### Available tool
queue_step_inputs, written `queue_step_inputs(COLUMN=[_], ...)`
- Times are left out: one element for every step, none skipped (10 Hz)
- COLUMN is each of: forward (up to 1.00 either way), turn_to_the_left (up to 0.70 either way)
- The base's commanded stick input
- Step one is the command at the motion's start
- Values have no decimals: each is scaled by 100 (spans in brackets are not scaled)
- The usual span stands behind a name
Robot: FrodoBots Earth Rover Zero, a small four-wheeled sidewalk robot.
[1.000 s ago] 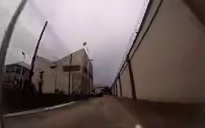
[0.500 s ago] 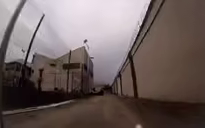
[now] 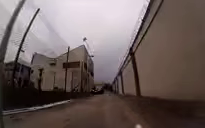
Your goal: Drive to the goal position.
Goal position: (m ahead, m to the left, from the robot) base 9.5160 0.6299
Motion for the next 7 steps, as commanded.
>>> queue_step_inputs(forward=[84,84,84,84,84,84,84], turn_to_the_left=[3,3,3,3,3,3,3])
